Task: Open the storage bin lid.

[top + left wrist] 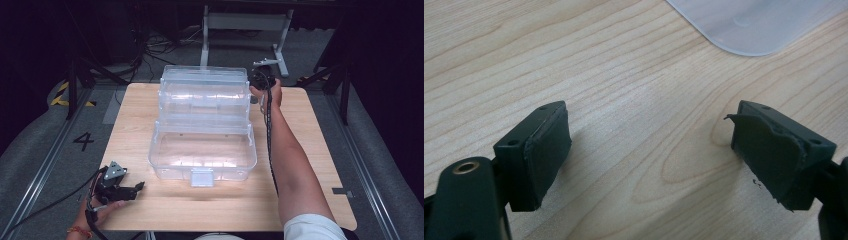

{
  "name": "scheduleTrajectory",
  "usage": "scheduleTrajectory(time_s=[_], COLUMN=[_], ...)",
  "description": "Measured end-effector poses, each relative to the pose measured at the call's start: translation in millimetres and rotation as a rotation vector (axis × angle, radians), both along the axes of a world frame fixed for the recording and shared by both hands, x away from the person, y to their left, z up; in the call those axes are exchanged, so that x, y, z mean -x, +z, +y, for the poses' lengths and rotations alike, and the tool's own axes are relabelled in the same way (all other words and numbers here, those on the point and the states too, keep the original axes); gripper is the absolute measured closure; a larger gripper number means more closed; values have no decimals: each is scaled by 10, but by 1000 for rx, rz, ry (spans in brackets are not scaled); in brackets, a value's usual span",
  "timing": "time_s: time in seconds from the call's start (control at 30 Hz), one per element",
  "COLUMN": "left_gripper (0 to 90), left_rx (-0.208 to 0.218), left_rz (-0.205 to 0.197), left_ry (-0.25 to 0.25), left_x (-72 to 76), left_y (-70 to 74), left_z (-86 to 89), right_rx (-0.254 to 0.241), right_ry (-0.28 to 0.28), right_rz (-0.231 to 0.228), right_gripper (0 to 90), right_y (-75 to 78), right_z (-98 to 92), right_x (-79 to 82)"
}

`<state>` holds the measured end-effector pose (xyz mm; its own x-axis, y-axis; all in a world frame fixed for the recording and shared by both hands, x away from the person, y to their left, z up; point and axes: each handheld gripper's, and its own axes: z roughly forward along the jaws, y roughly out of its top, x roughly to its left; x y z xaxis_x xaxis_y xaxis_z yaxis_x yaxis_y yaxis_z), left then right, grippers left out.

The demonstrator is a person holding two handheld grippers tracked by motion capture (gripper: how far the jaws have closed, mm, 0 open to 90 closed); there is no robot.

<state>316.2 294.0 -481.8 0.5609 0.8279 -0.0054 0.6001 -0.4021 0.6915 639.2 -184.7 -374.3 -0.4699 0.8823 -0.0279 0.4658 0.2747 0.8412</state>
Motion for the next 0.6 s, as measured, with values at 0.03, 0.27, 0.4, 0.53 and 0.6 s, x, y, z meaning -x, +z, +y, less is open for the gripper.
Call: scheduleTrajectory(time_s=[0.03,0.27,0.4,0.53,0.6], left_gripper=[164,164,164,164,165], left_rx=[0,0,1,0,0], left_rz=[0,0,2,1,1], left_ry=[0,0,0,1,0], left_x=[0,0,1,0,0], left_y=[0,0,1,1,1], left_z=[0,0,0,0,0], right_rx=[10,31,28,39,45], right_ry=[3,29,39,58,66], right_rz=[3,-18,-23,-30,-31], right_gripper=[795,817,815,807,802], right_y=[17,102,121,134,160], right_z=[6,-17,-20,-7,-3], right_x=[6,69,106,159,191])
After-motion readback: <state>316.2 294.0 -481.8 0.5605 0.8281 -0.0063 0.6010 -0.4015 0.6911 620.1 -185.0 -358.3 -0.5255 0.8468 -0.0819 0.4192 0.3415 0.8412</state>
